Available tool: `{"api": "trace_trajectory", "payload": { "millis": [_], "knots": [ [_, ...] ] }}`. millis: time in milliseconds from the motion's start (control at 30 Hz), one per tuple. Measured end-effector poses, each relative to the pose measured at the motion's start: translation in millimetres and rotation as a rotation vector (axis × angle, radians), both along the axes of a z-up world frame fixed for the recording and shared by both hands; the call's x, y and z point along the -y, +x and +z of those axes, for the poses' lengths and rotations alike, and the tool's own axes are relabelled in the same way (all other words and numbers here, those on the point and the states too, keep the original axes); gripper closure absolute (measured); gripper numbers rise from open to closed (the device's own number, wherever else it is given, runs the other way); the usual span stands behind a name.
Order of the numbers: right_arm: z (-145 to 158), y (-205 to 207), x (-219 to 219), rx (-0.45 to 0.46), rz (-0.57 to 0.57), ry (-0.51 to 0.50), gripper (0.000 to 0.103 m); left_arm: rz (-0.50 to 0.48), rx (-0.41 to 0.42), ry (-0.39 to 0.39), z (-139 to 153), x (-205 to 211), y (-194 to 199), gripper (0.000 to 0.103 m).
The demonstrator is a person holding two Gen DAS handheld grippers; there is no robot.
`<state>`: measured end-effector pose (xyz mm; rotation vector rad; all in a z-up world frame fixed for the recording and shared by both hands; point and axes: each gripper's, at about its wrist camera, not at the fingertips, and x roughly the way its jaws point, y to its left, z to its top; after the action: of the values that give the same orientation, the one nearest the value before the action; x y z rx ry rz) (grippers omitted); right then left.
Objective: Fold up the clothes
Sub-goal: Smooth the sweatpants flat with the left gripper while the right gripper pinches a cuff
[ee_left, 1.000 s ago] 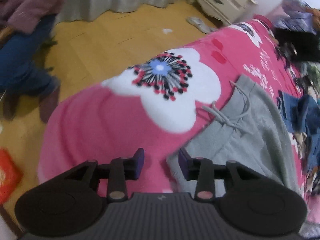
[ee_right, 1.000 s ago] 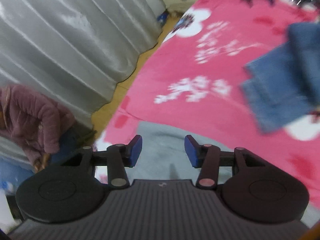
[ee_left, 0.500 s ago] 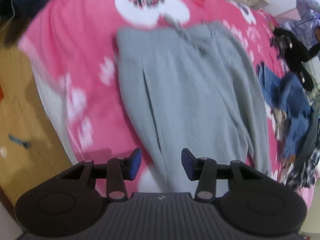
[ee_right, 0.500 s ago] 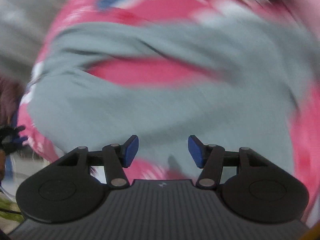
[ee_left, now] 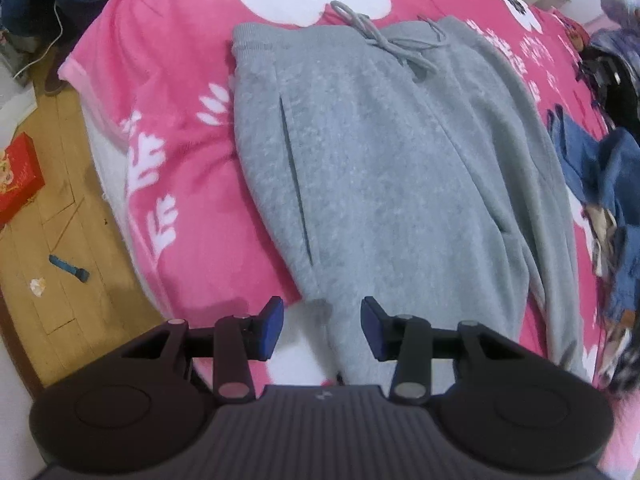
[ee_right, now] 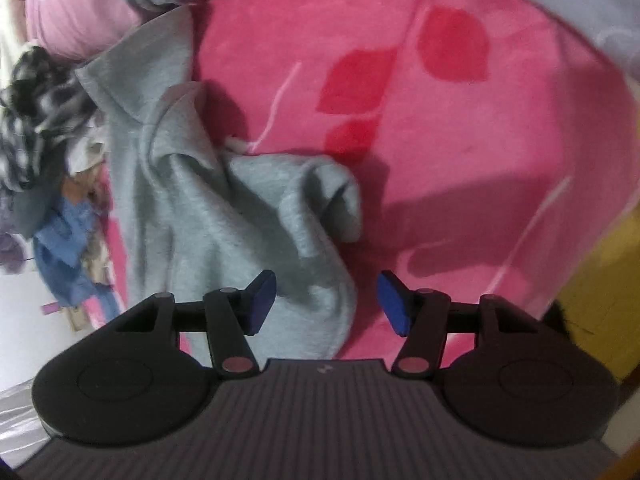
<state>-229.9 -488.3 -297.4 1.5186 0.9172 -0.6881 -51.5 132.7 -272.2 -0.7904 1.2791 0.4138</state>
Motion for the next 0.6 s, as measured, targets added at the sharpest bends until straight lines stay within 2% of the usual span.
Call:
{"api": "trace_trajectory", "payload": {
  "millis": [200,267,300,333,433,467,567,600],
  "knots": [
    [-7,23,2,-0.010,0.008,-0.078,0.048,0.068,-0.001,0.002,-25,-9,13,0.074],
    [-8,30,4,-0.013,0.011,-0.113,0.076,0.078,-0.013,0.012,-32,-7,15,0.079],
    [-8,32,6,-0.015,0.015,-0.130,0.096,0.076,-0.020,0.023,-34,-6,17,0.083],
    [-3,24,15,-0.015,0.041,-0.150,0.096,0.072,-0.029,0.035,-36,-4,19,0.085],
    [40,23,11,0.050,0.119,-0.243,0.098,0.058,-0.043,0.064,-39,1,25,0.089],
    [53,9,13,0.069,0.141,-0.262,0.098,0.050,-0.048,0.073,-40,2,27,0.089],
    [78,-18,14,0.039,0.156,-0.328,0.098,0.019,-0.063,0.103,-42,7,33,0.089],
    [72,-29,18,-0.012,0.128,-0.330,0.098,0.011,-0.068,0.112,-43,8,34,0.089]
  ]
}}
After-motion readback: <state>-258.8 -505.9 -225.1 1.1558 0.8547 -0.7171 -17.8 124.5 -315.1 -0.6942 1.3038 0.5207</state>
